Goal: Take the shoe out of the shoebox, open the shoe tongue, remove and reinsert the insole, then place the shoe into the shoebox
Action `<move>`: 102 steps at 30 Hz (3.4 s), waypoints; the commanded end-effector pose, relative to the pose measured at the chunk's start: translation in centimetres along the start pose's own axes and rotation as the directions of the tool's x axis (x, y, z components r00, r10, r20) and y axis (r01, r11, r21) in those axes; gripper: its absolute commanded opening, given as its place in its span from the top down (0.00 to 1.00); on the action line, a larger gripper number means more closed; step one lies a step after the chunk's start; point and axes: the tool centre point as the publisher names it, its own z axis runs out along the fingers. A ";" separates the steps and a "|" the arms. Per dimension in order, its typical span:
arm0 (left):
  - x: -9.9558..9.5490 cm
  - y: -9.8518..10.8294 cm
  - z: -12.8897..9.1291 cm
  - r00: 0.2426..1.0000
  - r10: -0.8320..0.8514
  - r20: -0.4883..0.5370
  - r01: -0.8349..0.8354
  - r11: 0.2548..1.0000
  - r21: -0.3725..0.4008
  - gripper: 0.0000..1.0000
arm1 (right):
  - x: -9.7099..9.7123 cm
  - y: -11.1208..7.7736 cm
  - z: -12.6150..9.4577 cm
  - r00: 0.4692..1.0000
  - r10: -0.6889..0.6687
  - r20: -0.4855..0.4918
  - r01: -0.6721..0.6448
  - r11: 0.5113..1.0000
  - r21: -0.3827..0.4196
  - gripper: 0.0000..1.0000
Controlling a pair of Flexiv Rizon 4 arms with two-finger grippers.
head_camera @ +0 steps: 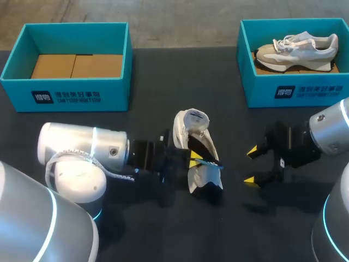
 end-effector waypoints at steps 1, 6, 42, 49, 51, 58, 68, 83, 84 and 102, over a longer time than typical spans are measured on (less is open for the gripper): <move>-0.2 0.4 0.3 0.999 0.032 -0.029 -0.033 0.999 -0.025 1.00 | 0.1 0.0 0.1 1.000 -0.001 0.002 0.001 1.000 0.000 0.00; -0.5 1.0 0.5 0.998 0.060 -0.021 -0.061 0.997 -0.045 1.00 | 0.1 0.0 0.1 1.000 -0.001 0.002 0.001 1.000 0.000 0.00; -1.9 -0.9 -0.5 0.995 0.099 0.021 -0.099 0.995 -0.020 0.64 | 0.1 0.0 0.1 1.000 -0.001 0.002 0.001 1.000 0.000 0.00; -0.8 -0.1 0.3 0.997 0.080 -0.006 -0.080 0.997 -0.008 1.00 | 0.1 0.0 0.1 1.000 -0.001 0.002 0.001 1.000 0.000 0.00; -0.5 0.2 0.5 0.997 0.079 -0.008 -0.079 0.997 -0.009 1.00 | 0.1 0.0 0.1 1.000 -0.001 0.002 0.001 1.000 0.000 0.00; -0.6 1.7 1.1 0.994 0.106 -0.006 -0.106 0.994 -0.038 1.00 | 0.1 0.0 0.1 1.000 -0.001 0.002 0.001 1.000 0.000 0.00; -1.0 1.4 0.6 0.991 0.134 0.010 -0.133 0.990 -0.044 1.00 | 0.1 0.0 0.1 1.000 -0.001 0.002 0.001 1.000 0.000 0.00; -1.8 -0.8 0.1 0.989 0.144 0.037 -0.144 0.990 -0.002 0.54 | 0.1 0.0 0.1 1.000 -0.001 0.002 0.001 1.000 0.000 0.00; -1.8 -0.9 0.2 0.989 0.141 0.033 -0.141 0.990 0.001 0.55 | 0.1 0.0 0.1 1.000 -0.001 0.002 0.001 1.000 0.000 0.00; -0.9 0.6 1.4 0.987 0.161 0.002 -0.161 0.987 0.012 1.00 | -0.6 0.8 0.4 0.999 -0.026 0.028 0.026 1.000 0.002 0.00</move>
